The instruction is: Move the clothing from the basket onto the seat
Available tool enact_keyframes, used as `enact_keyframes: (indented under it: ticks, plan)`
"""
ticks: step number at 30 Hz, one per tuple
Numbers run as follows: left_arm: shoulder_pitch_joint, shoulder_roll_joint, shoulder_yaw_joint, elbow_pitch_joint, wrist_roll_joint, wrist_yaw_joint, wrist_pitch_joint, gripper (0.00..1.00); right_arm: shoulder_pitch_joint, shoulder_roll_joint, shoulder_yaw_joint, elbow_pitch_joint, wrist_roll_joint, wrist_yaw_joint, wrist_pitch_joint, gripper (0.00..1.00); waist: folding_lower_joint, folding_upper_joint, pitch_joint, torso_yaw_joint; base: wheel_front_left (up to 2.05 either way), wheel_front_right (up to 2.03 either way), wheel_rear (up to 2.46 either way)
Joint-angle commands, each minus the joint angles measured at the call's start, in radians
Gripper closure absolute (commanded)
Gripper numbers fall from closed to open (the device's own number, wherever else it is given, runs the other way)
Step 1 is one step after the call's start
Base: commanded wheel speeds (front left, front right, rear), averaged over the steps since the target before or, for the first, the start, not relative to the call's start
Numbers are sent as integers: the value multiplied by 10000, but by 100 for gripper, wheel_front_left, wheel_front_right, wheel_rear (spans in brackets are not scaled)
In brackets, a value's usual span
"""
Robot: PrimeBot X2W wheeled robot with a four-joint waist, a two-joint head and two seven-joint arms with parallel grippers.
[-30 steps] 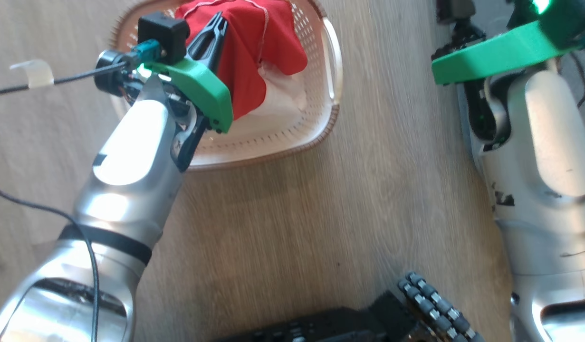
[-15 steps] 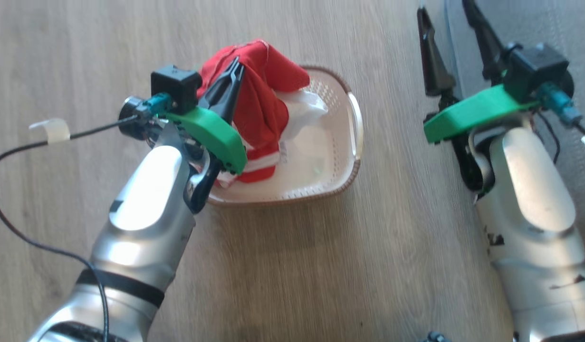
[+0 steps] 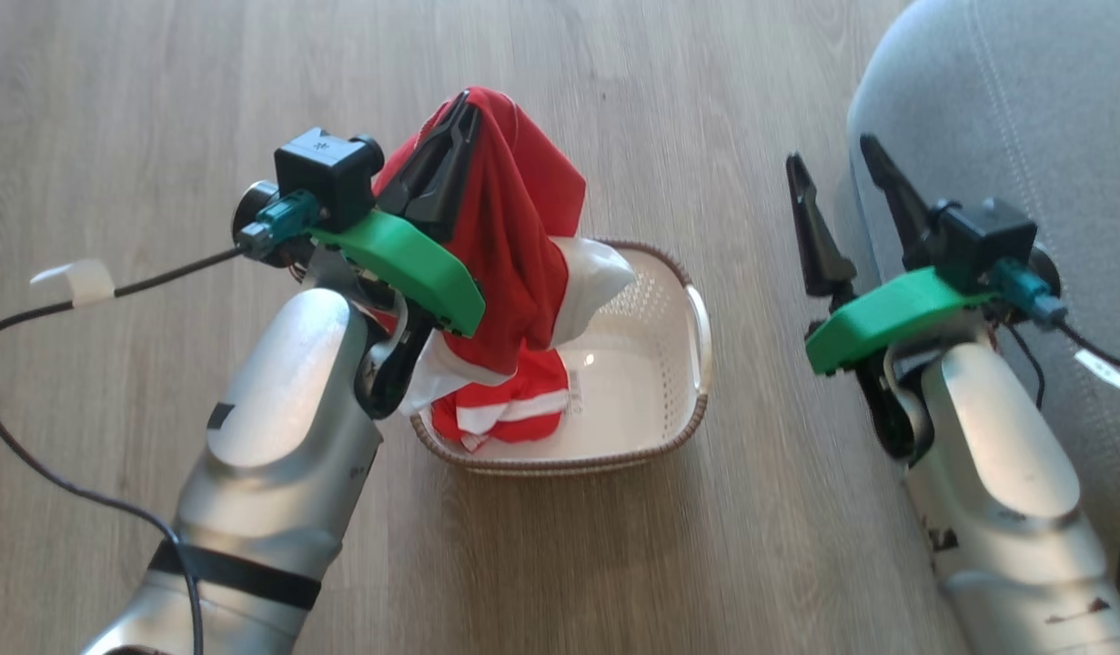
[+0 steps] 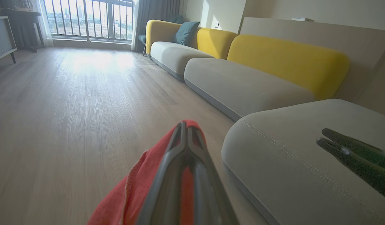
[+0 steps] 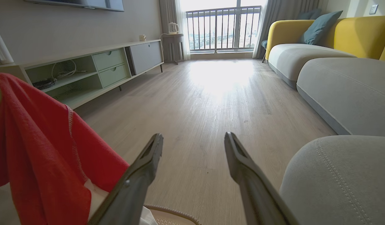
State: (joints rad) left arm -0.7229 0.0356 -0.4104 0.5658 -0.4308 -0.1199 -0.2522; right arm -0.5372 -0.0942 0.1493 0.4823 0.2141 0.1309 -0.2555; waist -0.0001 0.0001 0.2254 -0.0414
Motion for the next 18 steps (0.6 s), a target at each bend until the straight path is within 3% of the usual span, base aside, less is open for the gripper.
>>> enact_keyframes:
  ticks: [1, 18]
  plan:
    - [-133, 148, 341, -429, 19, 22, -95, 100, 37, 14, 176, -248, 58, -2, -63, 0, 1, -1, -317, 126, 0, 0, 0]
    - [-51, 147, -30, -1702, 36, 211, -95, 100, 1286, 139, 216, -15, 212, -2, -63, 0, 1, -1, -1589, 295, 0, 0, 0]
